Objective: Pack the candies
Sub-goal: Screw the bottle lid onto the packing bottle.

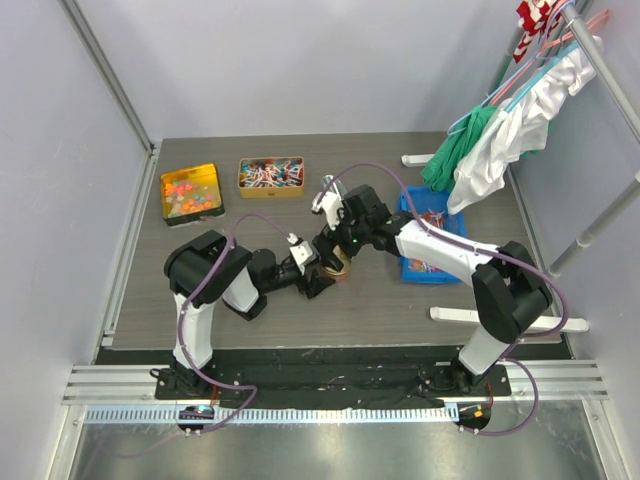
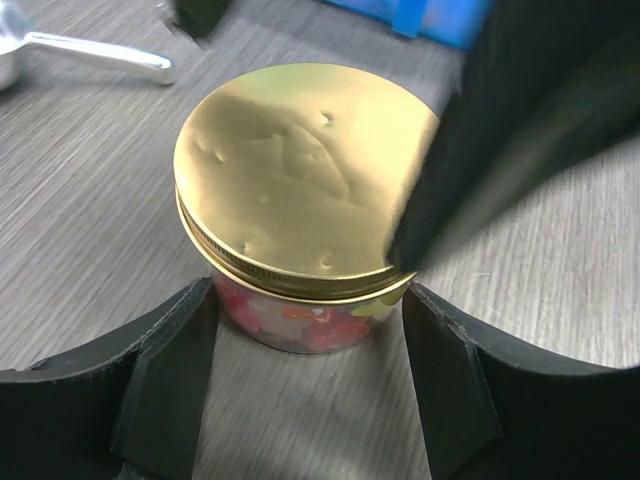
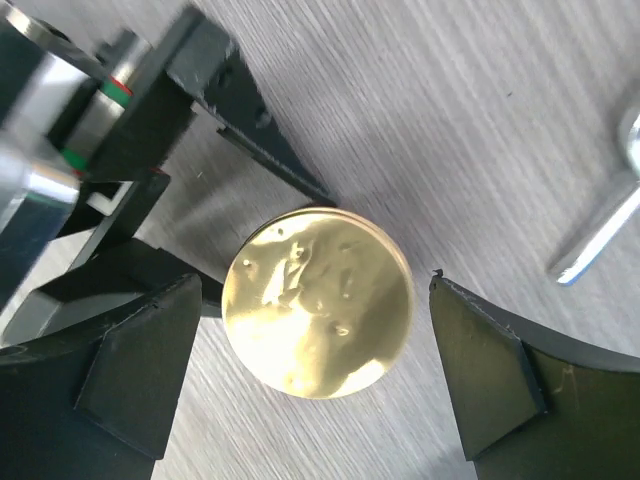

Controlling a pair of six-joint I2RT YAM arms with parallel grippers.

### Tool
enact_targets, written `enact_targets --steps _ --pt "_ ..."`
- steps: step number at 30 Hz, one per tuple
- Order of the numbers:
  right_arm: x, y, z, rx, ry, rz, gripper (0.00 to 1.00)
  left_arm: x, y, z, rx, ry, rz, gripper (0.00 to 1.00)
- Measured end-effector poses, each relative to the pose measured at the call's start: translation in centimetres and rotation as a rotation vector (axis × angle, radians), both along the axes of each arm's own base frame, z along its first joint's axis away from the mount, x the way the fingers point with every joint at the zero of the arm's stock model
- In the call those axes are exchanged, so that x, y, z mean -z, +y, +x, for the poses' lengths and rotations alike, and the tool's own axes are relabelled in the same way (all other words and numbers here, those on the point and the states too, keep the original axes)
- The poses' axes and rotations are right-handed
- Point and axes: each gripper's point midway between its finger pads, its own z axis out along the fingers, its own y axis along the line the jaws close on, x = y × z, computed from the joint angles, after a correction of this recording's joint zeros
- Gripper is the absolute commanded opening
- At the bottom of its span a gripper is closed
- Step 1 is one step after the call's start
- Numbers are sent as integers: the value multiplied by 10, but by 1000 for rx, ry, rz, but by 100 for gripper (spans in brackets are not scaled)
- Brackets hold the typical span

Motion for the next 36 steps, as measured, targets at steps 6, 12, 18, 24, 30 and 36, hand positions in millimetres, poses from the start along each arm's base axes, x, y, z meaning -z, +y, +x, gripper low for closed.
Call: enact_targets --steps 6,12,18,24,30,36 --pt "-26 -24 7 -119 -72 8 100 1 -6 -7 54 -25 11 23" --pt "-22 -53 5 -375 -190 -154 100 2 -11 -16 125 -39 11 29" --pt "2 -62 -10 -595 -195 -238 100 2 -17 -26 205 -32 -4 53" --pt "13 -64 -18 -673 -155 -247 100 3 -21 -32 272 -19 -19 100" --pt "13 -64 -19 -694 -162 -247 100 3 -23 -37 309 -13 -28 100" --pt "14 -62 -28 -727 -140 -213 100 2 -27 -40 339 2 -42 100"
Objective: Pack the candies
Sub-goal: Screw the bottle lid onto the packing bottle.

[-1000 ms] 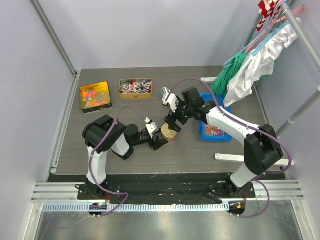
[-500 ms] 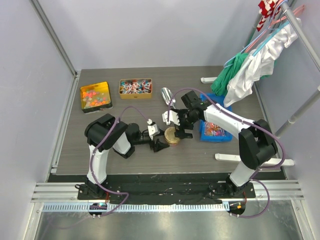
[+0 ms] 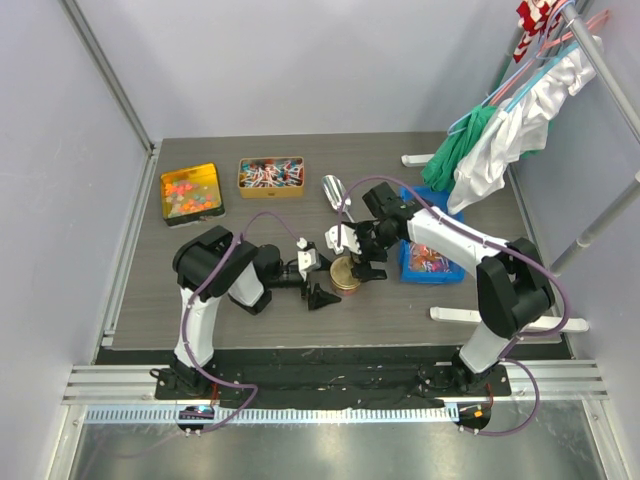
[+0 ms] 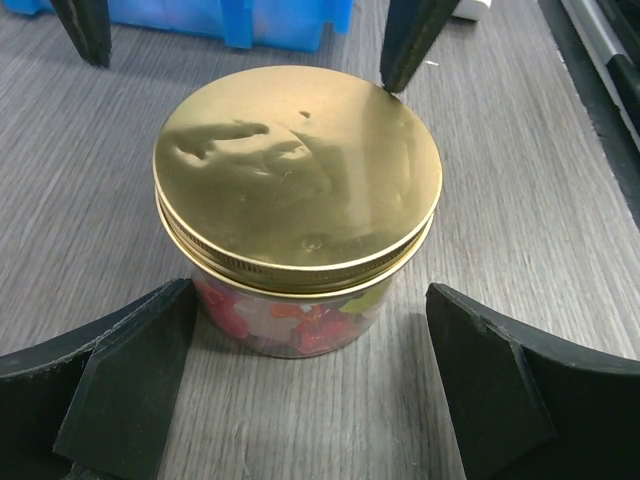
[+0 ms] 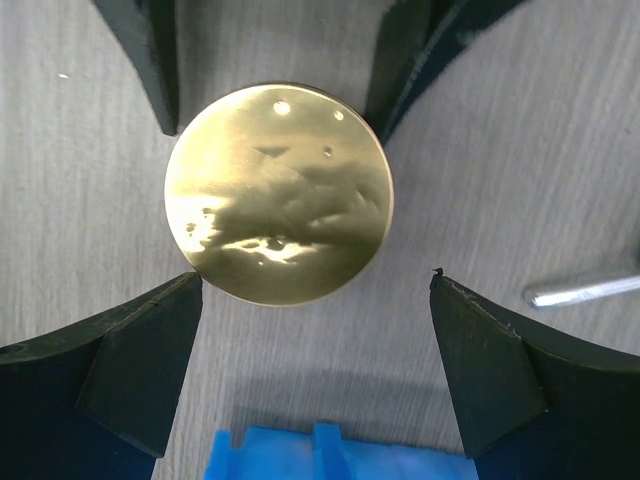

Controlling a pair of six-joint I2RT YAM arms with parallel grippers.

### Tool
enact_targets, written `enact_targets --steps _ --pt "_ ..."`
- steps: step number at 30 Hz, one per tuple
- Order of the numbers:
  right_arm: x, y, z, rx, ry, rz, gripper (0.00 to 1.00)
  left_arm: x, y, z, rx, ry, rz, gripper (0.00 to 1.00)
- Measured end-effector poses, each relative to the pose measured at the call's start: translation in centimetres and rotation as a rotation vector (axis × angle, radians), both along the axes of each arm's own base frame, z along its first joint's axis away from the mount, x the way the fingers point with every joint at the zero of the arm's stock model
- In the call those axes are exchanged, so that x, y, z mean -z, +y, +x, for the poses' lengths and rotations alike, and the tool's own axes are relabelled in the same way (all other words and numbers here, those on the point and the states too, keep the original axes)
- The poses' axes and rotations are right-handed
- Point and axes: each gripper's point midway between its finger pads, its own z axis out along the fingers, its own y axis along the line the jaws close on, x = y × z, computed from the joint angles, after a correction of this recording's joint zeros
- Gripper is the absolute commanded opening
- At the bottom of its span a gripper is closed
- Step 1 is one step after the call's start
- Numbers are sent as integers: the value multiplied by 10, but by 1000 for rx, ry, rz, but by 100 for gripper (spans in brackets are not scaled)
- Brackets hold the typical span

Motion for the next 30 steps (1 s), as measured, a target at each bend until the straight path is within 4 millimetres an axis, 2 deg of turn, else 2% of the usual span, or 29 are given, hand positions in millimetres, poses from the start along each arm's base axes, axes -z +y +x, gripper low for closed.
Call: enact_targets --steps 13,23,28,30 --pt "4 10 -15 -62 108 35 100 0 -2 -3 26 6 -6 100" --pt "8 25 -22 -83 112 35 99 -1 -2 -4 26 25 -9 100" --pt "8 29 -21 -71 112 37 81 -1 -2 -4 26 27 -10 100" --pt "8 29 -22 -64 116 36 78 -1 -2 -4 25 29 -10 100"
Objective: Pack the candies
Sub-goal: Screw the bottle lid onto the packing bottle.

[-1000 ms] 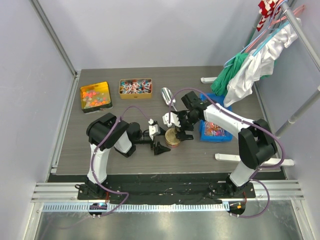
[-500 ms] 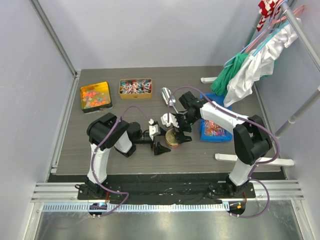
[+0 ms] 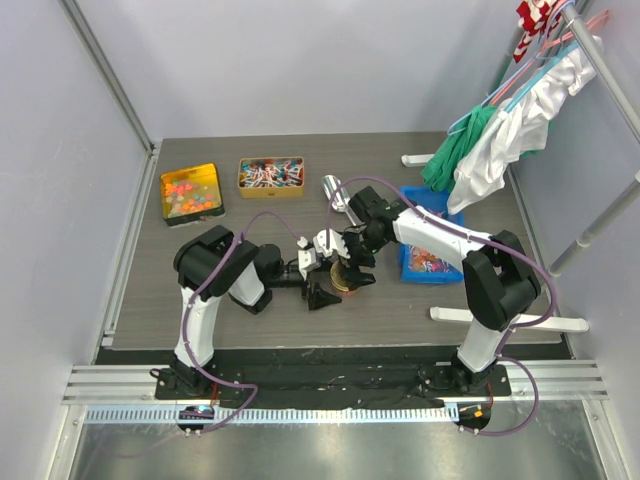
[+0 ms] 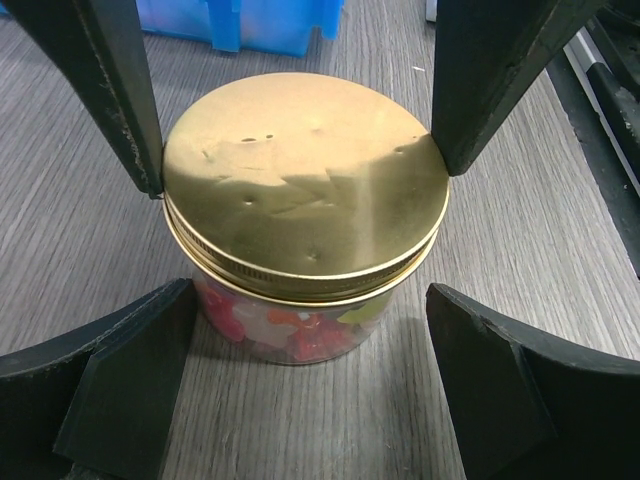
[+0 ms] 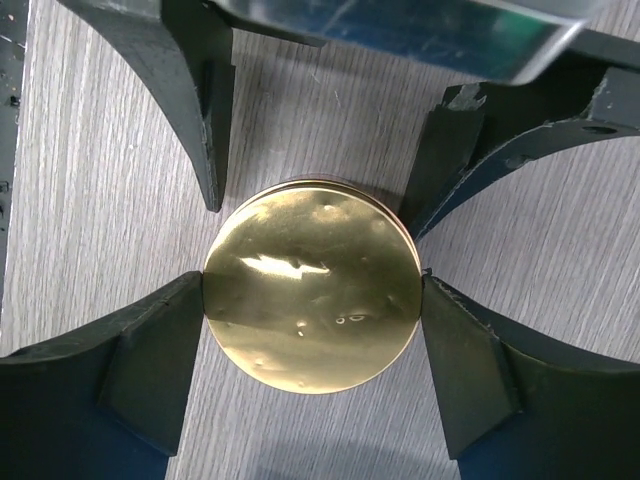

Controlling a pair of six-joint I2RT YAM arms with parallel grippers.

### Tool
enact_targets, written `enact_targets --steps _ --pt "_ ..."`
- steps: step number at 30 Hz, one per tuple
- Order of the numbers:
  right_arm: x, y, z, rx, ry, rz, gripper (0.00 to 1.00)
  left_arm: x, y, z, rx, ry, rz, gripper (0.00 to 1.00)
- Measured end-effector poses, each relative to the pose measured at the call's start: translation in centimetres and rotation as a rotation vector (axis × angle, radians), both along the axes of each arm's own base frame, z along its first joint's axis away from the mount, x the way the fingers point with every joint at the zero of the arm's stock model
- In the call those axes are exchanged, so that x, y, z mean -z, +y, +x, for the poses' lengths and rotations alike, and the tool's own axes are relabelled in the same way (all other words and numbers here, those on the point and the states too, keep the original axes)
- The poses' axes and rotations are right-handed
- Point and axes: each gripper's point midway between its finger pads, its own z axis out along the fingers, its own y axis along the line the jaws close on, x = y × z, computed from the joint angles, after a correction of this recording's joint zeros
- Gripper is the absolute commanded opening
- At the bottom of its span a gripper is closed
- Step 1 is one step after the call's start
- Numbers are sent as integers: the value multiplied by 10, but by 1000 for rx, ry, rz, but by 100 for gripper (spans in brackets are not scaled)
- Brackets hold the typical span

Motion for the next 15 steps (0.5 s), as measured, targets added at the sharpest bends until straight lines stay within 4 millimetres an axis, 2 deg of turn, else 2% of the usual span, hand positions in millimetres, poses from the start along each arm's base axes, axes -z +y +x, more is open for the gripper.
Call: enact_targets --steps 1,3,15 --pt "0 0 0 6 2 0 73 0 0 0 0 0 0 100" --pt "0 1 0 10 5 -1 68 0 0 0 0 0 0 100" --pt "0 11 -3 54 32 1 65 0 0 0 0 0 0 100"
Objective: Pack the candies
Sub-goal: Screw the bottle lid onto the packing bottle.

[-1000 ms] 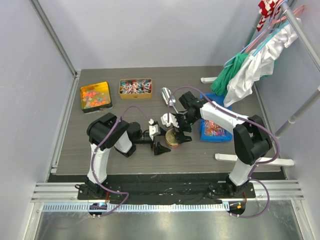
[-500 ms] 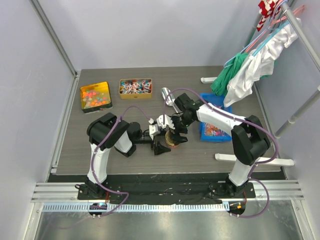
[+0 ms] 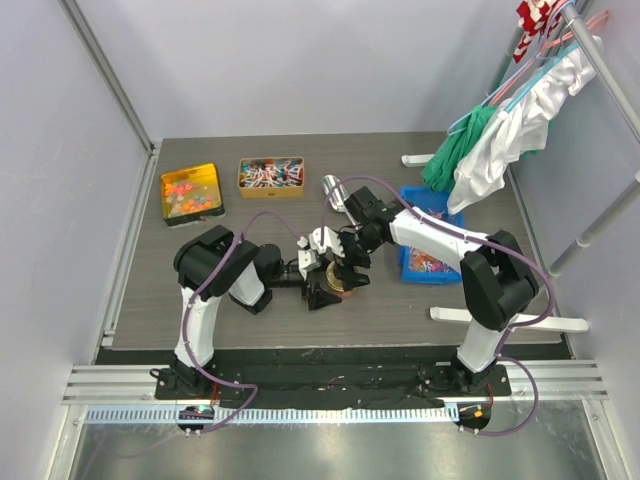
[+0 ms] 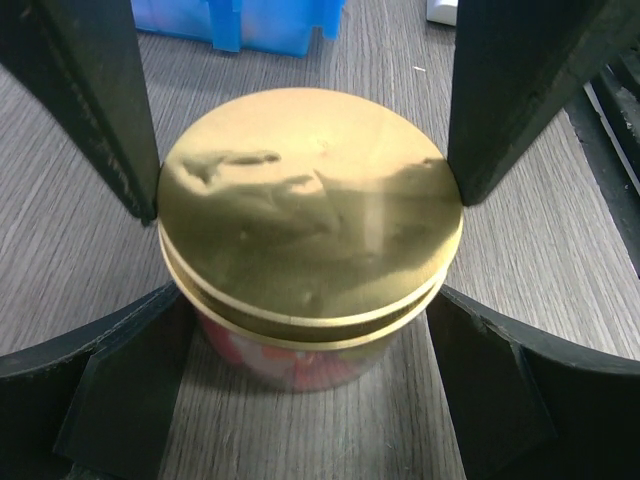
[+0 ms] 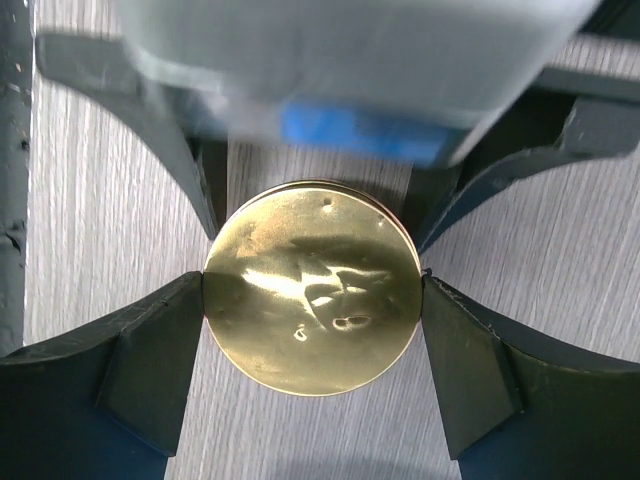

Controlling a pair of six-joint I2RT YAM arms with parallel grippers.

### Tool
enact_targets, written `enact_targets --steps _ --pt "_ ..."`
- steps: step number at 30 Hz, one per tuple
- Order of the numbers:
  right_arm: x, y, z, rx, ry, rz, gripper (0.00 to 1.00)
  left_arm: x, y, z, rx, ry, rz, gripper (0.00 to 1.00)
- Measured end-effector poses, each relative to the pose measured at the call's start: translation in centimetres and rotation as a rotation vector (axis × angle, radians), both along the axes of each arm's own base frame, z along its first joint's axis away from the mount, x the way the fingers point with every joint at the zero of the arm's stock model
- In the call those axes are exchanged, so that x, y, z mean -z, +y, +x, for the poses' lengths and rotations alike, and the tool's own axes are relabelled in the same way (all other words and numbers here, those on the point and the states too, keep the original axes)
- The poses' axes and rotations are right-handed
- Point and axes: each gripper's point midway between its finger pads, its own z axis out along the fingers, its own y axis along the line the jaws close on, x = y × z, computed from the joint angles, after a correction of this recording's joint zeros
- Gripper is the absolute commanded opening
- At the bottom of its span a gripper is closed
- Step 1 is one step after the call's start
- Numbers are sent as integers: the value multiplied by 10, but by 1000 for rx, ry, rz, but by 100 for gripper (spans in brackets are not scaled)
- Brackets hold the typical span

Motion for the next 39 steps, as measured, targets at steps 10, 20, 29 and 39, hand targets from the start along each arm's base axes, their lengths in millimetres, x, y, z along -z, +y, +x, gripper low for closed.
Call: enact_targets --steps 10,20,29,39 --pt "0 17 -3 3 8 21 65 0 0 0 0 0 0 98" --pt "0 20 -2 28 15 22 64 -1 0 0 16 4 -7 44" --pt "0 19 -1 79 28 9 52 -1 -1 1 35 16 -15 46" --pt "2 25 0 229 13 7 48 2 7 1 -19 -39 14 44"
